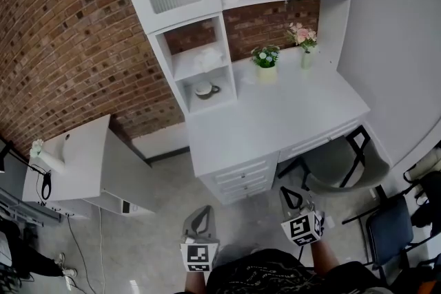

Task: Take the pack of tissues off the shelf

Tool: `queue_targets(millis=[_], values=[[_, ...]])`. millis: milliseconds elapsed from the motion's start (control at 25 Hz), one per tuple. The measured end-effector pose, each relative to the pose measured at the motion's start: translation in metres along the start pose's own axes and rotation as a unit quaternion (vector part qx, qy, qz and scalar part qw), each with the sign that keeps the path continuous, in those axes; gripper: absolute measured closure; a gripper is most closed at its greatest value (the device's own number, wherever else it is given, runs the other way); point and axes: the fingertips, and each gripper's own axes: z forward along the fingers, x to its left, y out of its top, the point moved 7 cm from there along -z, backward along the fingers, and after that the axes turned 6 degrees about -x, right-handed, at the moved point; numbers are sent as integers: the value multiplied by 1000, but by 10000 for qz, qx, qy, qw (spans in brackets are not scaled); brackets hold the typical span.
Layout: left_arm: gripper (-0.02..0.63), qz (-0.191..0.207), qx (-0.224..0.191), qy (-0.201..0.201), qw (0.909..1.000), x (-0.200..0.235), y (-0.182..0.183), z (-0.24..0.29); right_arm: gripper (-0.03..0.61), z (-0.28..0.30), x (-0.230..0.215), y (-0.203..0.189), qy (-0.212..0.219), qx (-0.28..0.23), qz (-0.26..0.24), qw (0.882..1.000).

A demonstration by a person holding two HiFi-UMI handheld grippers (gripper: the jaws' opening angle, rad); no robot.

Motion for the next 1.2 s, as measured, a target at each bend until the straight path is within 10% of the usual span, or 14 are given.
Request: queue_targets(millis=[1200], values=[[604, -106, -4, -39, 9999, 95, -9, 72, 574, 101, -12, 28, -151, 245, 90, 9995]])
